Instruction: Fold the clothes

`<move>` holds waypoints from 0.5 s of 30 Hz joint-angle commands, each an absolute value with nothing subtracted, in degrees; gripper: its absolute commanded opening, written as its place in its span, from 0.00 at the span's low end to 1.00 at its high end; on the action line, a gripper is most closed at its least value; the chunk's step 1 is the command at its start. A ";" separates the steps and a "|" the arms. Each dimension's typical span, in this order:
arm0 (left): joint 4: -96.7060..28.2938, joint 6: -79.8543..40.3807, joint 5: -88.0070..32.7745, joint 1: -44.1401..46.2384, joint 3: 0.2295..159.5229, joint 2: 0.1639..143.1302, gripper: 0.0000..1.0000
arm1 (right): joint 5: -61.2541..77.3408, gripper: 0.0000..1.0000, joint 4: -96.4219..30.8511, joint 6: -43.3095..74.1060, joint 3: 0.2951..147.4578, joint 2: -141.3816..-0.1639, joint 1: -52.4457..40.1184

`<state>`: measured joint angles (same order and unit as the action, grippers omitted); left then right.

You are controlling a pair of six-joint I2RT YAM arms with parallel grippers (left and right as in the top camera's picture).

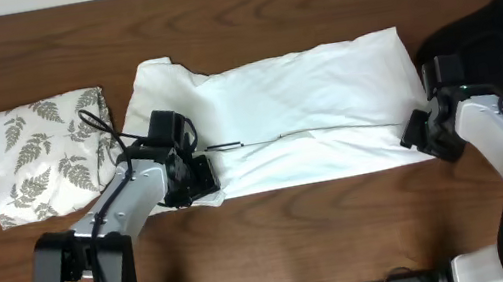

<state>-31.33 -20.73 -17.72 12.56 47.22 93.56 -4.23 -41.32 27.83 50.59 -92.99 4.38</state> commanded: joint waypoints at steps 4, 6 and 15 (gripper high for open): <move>-32.47 -20.86 -17.15 12.62 46.70 94.30 0.51 | -3.62 0.58 -37.58 25.61 50.13 -92.64 4.86; -32.47 -20.86 -17.15 12.62 46.70 94.30 0.50 | -3.40 0.57 -37.12 25.43 50.13 -92.64 4.86; -32.47 -20.86 -17.15 12.62 46.70 94.30 0.51 | -1.39 0.43 -36.84 25.43 48.71 -92.95 4.80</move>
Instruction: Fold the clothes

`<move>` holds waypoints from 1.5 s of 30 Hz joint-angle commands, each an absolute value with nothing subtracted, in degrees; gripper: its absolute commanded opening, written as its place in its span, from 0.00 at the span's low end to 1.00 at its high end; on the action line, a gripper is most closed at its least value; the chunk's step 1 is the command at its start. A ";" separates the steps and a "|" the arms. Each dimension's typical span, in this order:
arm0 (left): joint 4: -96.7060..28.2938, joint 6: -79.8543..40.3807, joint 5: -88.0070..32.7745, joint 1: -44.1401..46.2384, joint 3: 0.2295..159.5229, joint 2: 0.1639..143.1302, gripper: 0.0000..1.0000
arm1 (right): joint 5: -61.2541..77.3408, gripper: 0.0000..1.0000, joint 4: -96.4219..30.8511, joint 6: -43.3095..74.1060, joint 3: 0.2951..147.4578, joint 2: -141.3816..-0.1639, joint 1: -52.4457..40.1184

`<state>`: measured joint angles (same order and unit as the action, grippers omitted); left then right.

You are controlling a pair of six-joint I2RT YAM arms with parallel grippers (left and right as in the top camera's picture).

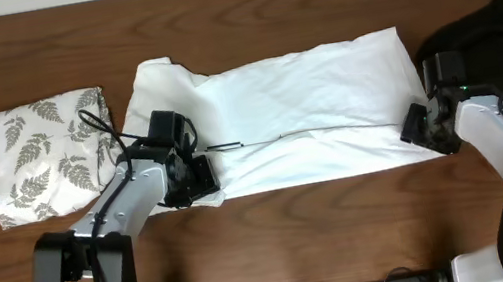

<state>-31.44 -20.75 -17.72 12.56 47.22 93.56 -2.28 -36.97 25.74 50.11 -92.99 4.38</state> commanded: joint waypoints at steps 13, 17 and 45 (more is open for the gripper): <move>-32.47 -20.86 -17.15 12.62 46.70 94.30 0.50 | 0.89 0.01 -28.18 20.08 47.59 -92.88 4.82; -32.49 -20.86 -17.15 12.62 46.70 94.30 0.50 | 0.89 0.01 -23.46 20.08 48.84 -92.88 4.86; -32.47 -20.86 -17.15 12.62 46.70 94.30 0.50 | -12.19 0.04 -15.70 20.10 48.93 -92.90 8.40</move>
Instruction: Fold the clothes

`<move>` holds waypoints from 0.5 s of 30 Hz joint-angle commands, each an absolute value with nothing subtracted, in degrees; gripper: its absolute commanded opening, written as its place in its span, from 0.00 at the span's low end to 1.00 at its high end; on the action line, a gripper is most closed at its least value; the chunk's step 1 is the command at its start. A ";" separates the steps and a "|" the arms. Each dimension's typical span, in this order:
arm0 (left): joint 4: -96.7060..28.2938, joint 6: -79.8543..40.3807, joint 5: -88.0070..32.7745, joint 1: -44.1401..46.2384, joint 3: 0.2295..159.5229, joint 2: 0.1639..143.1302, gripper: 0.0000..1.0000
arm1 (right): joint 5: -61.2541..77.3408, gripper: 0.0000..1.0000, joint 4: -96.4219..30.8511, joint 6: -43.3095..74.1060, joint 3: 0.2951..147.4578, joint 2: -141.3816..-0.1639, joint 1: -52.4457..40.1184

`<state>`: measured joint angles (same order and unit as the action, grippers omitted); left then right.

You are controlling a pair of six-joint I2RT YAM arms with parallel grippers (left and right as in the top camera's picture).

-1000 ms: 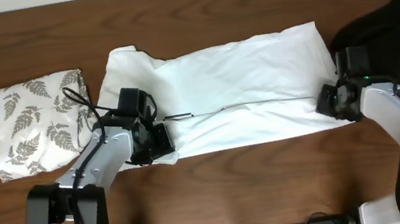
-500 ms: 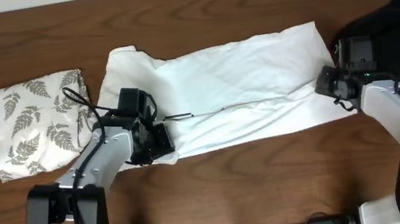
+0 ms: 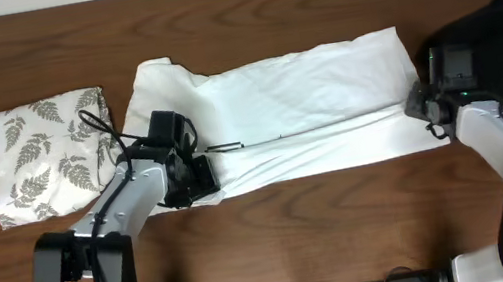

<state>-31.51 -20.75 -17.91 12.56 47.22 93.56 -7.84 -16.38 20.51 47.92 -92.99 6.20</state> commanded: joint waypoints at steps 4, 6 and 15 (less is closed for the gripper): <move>-32.45 -20.86 -17.15 12.62 46.70 94.30 0.50 | -12.01 0.07 -15.59 20.05 48.93 -92.90 9.98; -32.45 -20.86 -17.15 12.62 46.70 94.30 0.50 | -11.97 0.09 -15.59 19.84 48.93 -92.90 10.39; -32.45 -20.86 -17.15 12.62 46.70 94.30 0.51 | 1.74 0.10 -15.86 11.31 48.93 -92.90 10.52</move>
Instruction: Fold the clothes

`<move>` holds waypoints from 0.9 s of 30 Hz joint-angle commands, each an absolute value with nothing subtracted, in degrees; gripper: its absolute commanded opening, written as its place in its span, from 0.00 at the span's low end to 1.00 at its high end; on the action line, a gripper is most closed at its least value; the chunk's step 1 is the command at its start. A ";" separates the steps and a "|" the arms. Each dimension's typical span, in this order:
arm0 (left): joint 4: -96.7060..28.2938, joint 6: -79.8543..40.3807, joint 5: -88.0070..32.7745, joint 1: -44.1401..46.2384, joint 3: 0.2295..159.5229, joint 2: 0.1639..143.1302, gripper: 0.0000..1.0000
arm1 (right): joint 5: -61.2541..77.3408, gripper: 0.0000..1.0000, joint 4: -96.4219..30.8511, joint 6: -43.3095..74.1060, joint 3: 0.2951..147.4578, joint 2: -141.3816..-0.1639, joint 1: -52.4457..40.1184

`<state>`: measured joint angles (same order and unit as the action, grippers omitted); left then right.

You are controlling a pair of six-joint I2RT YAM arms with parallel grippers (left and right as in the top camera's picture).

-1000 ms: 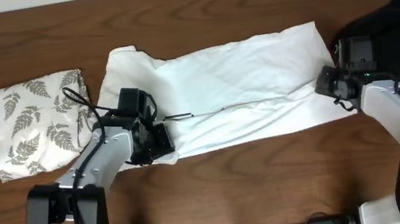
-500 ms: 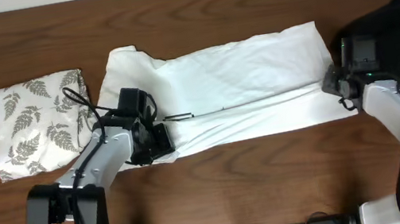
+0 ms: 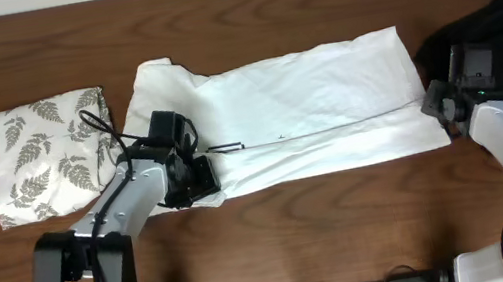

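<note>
A white garment [image 3: 296, 103] lies spread lengthwise across the middle of the table, with a fold line running along its lower half. My left gripper [image 3: 199, 178] rests on the garment's lower left corner and looks shut on the cloth there. At the right end, my right gripper [image 3: 437, 110] is shut on the edge of the garment, and the lower layer is drawn out to the right beneath it. The fingertips of both grippers are mostly hidden by the gripper bodies.
A folded cloth with a grey leaf print [image 3: 51, 152] lies at the left of the table. A black garment is heaped at the far right, just behind my right arm. Bare brown wood runs along the front edge [image 3: 348, 237].
My right gripper has moved a little to the right and toward the front. The garment's lower right corner now reaches further right. The left arm has not moved.
My right gripper was at the garment's lower right corner, with the cloth's front edge straight. Then it sat further back along the right edge, with the lower layer pulled up. Now it is further right with the cloth stretched. The left gripper held the lower left corner throughout.
</note>
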<state>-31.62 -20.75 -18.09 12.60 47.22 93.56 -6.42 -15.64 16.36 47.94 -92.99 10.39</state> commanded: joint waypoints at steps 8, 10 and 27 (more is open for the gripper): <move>-32.42 -20.86 -17.15 12.62 46.70 94.30 0.51 | 19.16 0.10 -20.38 3.07 48.90 -92.90 9.26; -32.42 -20.84 -17.15 12.62 46.70 94.30 0.50 | 15.49 0.10 -22.13 3.11 48.71 -92.97 8.58; -36.53 -20.82 -17.12 12.62 46.70 94.30 0.51 | 8.32 0.11 -23.22 3.27 40.75 -93.01 8.19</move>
